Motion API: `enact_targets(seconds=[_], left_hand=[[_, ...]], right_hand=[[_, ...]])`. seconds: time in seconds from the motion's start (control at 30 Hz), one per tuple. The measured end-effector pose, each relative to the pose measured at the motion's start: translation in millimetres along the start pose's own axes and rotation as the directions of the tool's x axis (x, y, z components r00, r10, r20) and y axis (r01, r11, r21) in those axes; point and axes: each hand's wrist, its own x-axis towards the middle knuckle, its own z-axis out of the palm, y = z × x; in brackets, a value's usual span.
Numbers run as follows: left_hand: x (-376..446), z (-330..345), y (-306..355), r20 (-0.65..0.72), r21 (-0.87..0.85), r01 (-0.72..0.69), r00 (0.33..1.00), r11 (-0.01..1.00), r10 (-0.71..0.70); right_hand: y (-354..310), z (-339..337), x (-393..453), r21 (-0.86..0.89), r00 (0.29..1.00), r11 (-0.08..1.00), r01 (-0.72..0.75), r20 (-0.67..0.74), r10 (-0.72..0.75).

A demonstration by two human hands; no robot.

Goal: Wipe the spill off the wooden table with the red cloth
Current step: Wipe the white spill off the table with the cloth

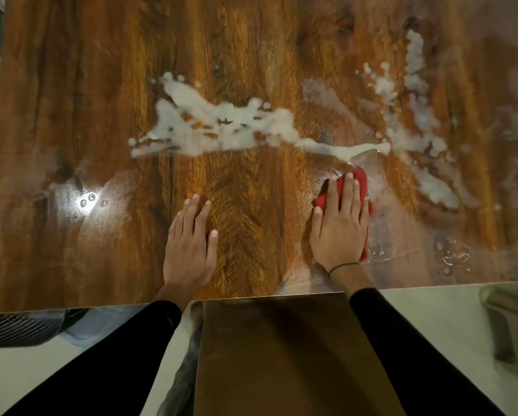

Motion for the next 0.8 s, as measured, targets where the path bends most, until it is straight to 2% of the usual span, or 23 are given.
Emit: enact_targets(seconds=[0.07, 0.2, 0.33, 0.5, 0.57, 0.67, 0.73, 0.8], left_hand=[[-0.2, 0.4, 0.7, -0.006, -0.002, -0.001, 1.000, 1.000, 0.000], [-0.2, -0.3, 3.2, -0.008, -0.010, 0.015, 1.000, 1.000, -0.015], [-0.8, -1.3, 3.5, -0.011, -0.027, 0.016, 1.000, 1.000, -0.016], [-0.8, -3.0, 4.9, -0.015, -0.044, 0.012, 1.000, 0.999, -0.013], [-0.5, -3.8, 5.9, -0.016, -0.053, 0.013, 1.000, 0.999, -0.014], [-1.5, -4.6, 4.7, -0.014, -0.046, 0.006, 1.000, 0.999, -0.006], [-1.6, -4.4, 2.5, -0.013, -0.039, 0.002, 1.000, 0.999, -0.003], [-0.9, -4.1, 1.6, -0.013, -0.035, 0.004, 1.000, 0.999, -0.004]], right_hand=[[-11.8, 6.3, -28.4, -0.010, 0.998, 0.998, 0.063, 0.024, -0.063], [-63.4, 24.2, -59.8, 0.005, 0.948, 0.951, 0.310, 0.077, -0.310], [-103.3, 37.2, -69.0, 0.034, 0.847, 0.852, 0.523, 0.094, -0.524], [-57.4, 34.2, -91.4, 0.010, 0.687, 0.699, 0.715, 0.168, -0.707], [-29.7, 28.4, -85.5, -0.008, 0.708, 0.718, 0.696, 0.176, -0.684], [-8.2, 20.3, -68.5, -0.027, 0.844, 0.849, 0.527, 0.133, -0.520], [-20.4, 19.7, -55.4, -0.044, 0.913, 0.915, 0.401, 0.101, -0.395], [-49.0, 22.7, -44.5, -0.041, 0.945, 0.946, 0.321, 0.079, -0.317]])
